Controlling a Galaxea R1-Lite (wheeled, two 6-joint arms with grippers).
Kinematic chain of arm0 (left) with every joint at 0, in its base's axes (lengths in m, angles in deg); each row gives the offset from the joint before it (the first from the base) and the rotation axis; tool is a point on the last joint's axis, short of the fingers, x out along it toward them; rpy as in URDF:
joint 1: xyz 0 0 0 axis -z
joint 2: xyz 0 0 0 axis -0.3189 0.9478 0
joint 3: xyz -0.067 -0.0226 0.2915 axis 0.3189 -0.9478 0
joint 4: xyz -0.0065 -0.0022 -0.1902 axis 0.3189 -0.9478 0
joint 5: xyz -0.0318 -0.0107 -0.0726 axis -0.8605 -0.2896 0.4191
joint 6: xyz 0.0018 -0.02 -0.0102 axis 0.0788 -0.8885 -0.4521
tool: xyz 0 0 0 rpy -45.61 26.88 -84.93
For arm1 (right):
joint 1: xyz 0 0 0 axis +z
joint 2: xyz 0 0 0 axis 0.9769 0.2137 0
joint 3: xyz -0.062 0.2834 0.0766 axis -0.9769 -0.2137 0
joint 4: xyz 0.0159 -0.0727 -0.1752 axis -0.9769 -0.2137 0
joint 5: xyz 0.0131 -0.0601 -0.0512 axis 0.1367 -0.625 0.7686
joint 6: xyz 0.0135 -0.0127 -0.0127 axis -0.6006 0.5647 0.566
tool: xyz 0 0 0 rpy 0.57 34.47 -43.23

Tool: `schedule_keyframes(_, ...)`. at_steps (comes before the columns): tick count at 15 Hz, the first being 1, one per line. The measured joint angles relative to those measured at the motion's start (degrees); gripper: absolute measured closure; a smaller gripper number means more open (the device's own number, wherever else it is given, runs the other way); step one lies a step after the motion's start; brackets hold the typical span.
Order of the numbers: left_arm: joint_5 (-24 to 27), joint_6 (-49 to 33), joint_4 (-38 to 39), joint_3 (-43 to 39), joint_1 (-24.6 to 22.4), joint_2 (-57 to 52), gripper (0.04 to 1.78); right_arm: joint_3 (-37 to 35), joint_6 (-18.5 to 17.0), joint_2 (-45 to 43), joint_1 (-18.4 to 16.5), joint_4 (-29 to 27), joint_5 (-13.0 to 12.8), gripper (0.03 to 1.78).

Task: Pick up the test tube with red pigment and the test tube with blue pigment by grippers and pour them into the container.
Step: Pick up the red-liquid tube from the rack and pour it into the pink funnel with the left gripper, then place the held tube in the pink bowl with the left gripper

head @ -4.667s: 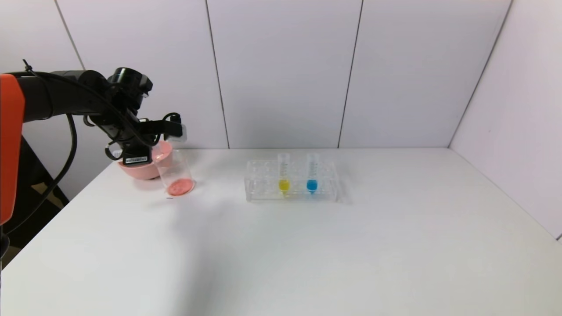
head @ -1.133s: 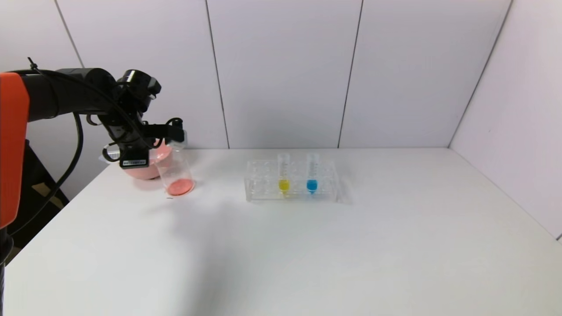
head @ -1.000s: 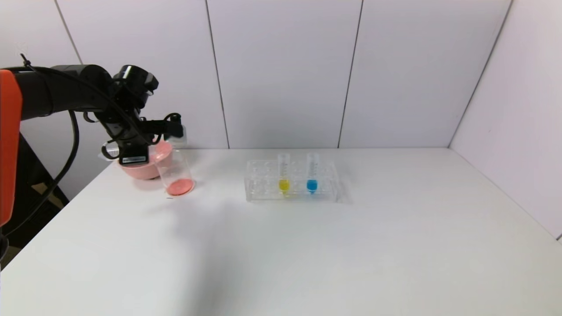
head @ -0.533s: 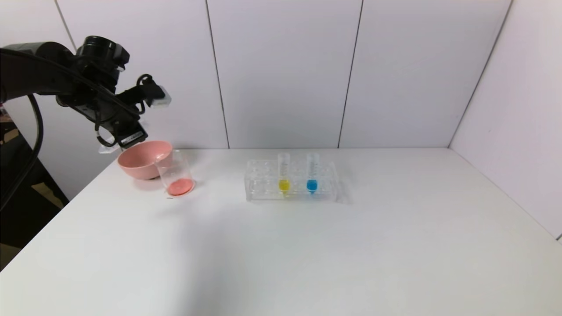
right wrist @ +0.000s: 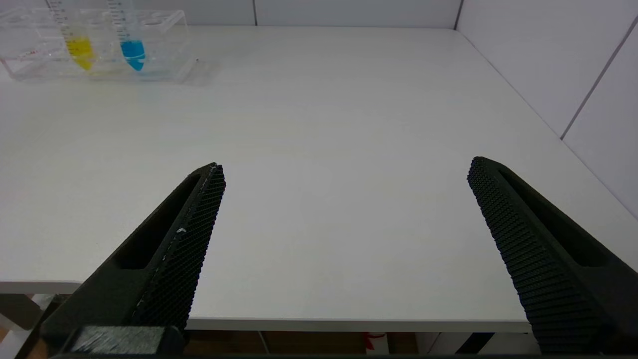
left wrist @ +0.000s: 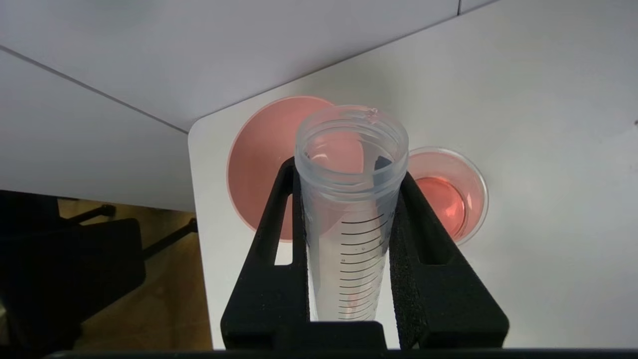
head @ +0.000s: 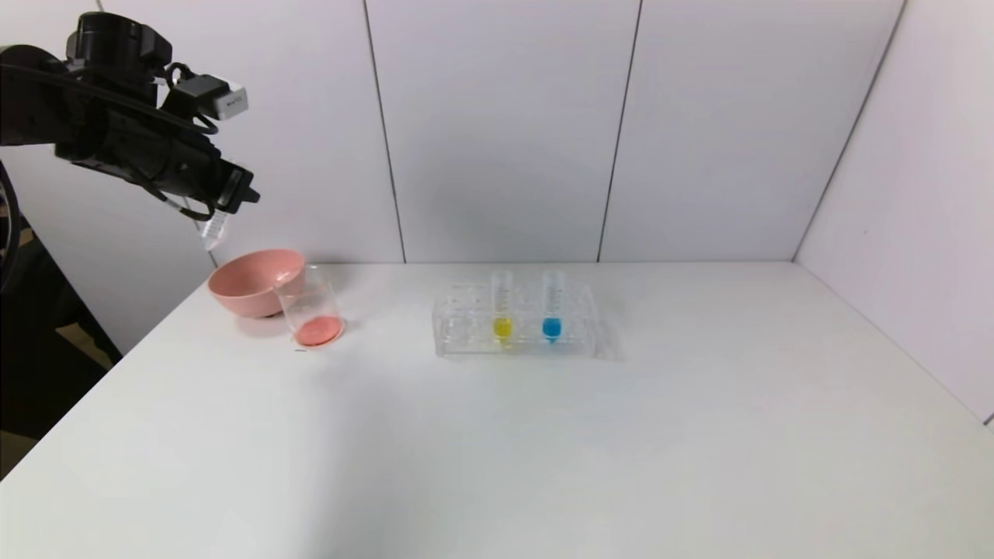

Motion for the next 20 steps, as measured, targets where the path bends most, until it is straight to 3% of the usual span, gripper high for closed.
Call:
schedule_keyframes(4, 0.87, -9.35, 10.34, -0.85, 0.09, 1.08, 1.35, 0.00, 0.00, 0.00, -0.05, 0.00, 0.00, 0.04)
schedule_keyframes(7, 1.16, -11.74, 18.59, -2.49, 0.06, 2.62, 1.35, 0.00, 0.00, 0.00, 0.00, 0.00, 0.00, 0.04)
schedule_keyframes(17, 0.00, -16.62, 23.43, -4.35, -0.33, 11.25, 1.35, 0.00, 0.00, 0.00, -0.05, 0.00, 0.00, 0.04)
schedule_keyframes(20, -0.16, -17.12, 30.63, -5.90, -1.68, 14.01, 1.35, 0.00, 0.00, 0.00, 0.00, 0.00, 0.00, 0.04)
